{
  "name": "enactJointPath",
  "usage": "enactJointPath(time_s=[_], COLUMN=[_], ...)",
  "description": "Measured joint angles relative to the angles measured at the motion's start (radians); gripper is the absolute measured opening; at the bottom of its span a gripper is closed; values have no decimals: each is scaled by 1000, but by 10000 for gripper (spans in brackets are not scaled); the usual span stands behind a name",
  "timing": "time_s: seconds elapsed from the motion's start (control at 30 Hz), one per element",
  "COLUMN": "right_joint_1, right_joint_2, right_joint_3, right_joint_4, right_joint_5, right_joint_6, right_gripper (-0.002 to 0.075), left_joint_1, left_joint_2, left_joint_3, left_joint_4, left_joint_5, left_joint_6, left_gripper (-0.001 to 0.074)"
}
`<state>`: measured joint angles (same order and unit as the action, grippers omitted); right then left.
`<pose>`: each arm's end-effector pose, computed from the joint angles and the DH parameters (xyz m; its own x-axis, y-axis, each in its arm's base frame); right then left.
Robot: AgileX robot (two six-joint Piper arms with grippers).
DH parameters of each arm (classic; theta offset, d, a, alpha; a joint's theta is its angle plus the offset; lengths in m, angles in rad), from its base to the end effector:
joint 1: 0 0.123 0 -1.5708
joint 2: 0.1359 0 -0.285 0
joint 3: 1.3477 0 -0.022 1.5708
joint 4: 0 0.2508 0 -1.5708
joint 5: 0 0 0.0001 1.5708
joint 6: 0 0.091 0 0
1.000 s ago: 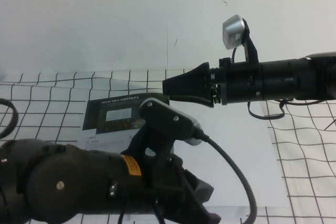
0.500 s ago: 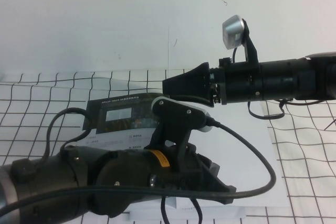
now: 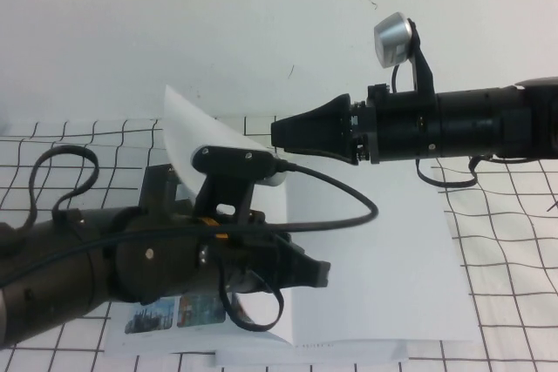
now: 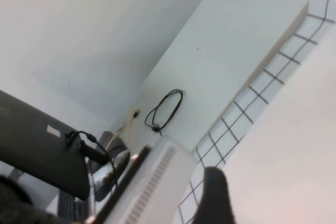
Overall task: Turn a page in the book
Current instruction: Open the closed book
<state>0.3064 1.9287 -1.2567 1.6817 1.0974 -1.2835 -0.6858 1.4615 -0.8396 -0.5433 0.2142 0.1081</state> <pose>0.3531 0.1962 0.2385 -0.7654 0.0039 -0.6436 -0.6265 0.2247 0.7464 0.2278 -0.1994 0.2394 -0.7502 0.0843 -0.6558 0.4216 0.8250 -0.3763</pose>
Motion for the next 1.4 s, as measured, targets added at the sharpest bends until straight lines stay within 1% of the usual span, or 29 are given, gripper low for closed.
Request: enactJointPath(time_s=[0.1, 0.27, 0.33, 0.47, 0.6, 0.73, 0.8, 0.93, 1.07, 1.2, 1.4], right_joint_1=[0, 0, 0, 0, 0, 0, 0, 0, 0, 0, 0], right_joint_2=[-25, -51, -64, -100, -143, -202, -240, -321, -399, -474, -603], right_joint_3=[0, -2, -2, -2, -2, -2, -2, -2, -2, -2, -2], right_joint_4=[0, 0, -24, -172, -388, -566, -645, -821, -979, -1089, -1250], right_joint_5=[-9, -13, -13, -28, -48, -48, -54, -90, -103, -103, -72], right_joint_6=[-21, -35, -37, -32, 15, 67, 104, 190, 274, 360, 503], right_gripper=[503, 499, 475, 352, 202, 62, 28, 4, 0, 0, 0], left_joint_1=[32, 36, 36, 36, 36, 36, 36, 36, 36, 38, 38], left_joint_2=[0, 0, 0, 0, -2, -55, -98, -193, -223, -176, -62], left_joint_3=[0, 0, 0, 0, 0, 0, 0, 0, 0, 0, 2], left_joint_4=[7, 11, 16, 34, 38, 36, 34, 56, 179, 307, 355], left_joint_5=[39, 64, 81, 133, 211, 232, 234, 225, 203, 217, 191], left_joint_6=[-7, -9, -12, -18, -20, -20, -20, -29, -134, -216, -244], left_gripper=[-3, -2, -2, -2, -2, -2, -2, -2, -2, -2, -2])
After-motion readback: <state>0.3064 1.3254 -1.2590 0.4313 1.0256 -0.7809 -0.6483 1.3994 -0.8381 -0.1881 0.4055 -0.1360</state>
